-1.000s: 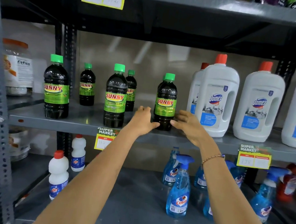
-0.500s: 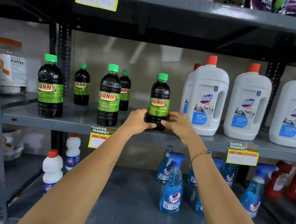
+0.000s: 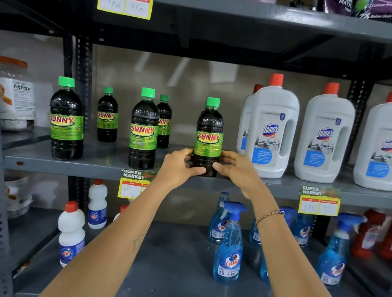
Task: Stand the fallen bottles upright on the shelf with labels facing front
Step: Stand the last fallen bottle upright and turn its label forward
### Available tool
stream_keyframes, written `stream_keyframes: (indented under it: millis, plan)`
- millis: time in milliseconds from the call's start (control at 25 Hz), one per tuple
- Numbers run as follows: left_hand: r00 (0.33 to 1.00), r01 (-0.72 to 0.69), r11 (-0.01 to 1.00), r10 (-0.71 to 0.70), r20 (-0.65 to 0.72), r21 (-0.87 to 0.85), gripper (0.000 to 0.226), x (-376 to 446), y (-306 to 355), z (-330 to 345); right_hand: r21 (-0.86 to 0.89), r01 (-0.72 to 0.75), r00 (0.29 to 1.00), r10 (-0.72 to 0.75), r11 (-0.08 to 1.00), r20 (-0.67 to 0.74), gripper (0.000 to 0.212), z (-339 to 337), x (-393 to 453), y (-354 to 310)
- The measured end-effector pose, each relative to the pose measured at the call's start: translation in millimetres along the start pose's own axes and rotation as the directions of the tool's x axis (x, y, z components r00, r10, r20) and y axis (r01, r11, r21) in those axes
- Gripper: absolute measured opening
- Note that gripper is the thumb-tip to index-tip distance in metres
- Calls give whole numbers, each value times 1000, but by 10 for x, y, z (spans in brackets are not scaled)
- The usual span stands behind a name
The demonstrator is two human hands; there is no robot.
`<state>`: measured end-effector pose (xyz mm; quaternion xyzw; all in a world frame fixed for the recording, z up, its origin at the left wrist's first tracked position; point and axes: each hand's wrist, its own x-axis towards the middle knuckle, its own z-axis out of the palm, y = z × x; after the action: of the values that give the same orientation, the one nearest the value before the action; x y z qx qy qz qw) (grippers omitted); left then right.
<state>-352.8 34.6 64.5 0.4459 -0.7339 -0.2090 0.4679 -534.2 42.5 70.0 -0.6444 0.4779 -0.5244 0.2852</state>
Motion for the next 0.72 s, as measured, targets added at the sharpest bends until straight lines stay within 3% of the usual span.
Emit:
stream_keyframes:
  millis: [360,720]
  plan:
    - [997,72,997,-72,-9,38,66,-12,91,34,-17,17,1000,-17,1000,12,50,-11,-26,7]
    - [998,57,992,-53,-38,116,61,-24,80,76,-42,41,999,-41,998,-11,47,31,-51,13]
